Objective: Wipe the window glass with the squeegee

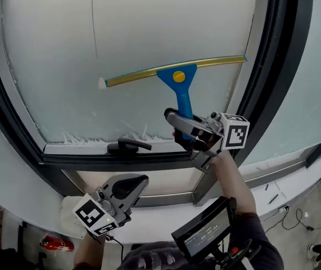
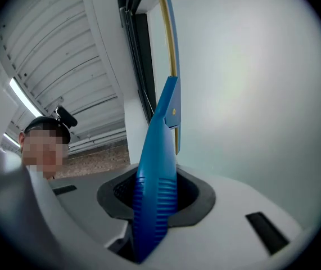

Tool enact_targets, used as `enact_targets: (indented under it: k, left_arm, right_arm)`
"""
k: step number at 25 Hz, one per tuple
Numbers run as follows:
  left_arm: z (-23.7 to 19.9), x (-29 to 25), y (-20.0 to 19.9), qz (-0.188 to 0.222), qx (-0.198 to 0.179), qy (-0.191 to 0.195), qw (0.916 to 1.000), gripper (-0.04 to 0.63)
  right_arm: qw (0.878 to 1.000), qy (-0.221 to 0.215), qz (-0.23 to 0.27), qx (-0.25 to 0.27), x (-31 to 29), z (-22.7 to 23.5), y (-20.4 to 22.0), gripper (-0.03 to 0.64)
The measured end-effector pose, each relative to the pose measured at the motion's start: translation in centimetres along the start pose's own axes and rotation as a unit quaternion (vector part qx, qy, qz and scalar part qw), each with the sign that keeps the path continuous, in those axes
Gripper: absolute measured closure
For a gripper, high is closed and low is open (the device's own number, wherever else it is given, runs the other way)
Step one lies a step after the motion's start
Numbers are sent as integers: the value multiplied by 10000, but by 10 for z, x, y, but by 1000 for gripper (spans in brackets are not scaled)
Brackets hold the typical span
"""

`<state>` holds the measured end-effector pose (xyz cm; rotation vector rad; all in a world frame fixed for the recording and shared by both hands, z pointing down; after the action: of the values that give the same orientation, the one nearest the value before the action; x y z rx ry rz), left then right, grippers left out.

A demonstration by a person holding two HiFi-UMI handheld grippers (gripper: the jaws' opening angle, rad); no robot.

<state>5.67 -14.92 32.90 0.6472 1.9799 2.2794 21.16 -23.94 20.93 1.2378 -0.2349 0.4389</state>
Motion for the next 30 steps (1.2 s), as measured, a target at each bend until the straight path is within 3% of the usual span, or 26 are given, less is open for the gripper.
enact_targets:
  k: [7,13,20,30]
  left_arm:
    - [-23,18,3,-6,248,412,9988,591]
    - [-30,17,11,85,335,492,9982,591]
    - [-19,-10,-4,-26,614,462,9970,590]
    - [-12,-7,20,220,674,571,9958,591]
  right_arm:
    - [9995,-195,237,125,-35,3,-54,522]
    - [9993,-91,150,315,-39,5,-94,522]
    - [9992,-363,-103,139,-56,1,-148,522]
    - [9976,-596,322,163,-60,3,-159,522]
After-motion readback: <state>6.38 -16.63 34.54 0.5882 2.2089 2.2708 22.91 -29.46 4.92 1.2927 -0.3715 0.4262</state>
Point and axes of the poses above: the fingertips, and each gripper's own axes: x backward along the fingers, z to its right, y out of its underside, the point moved 5 cm from there along x, backward along the fingers, and after that the axes turned 3 degrees about z, right-handed, at the moved point
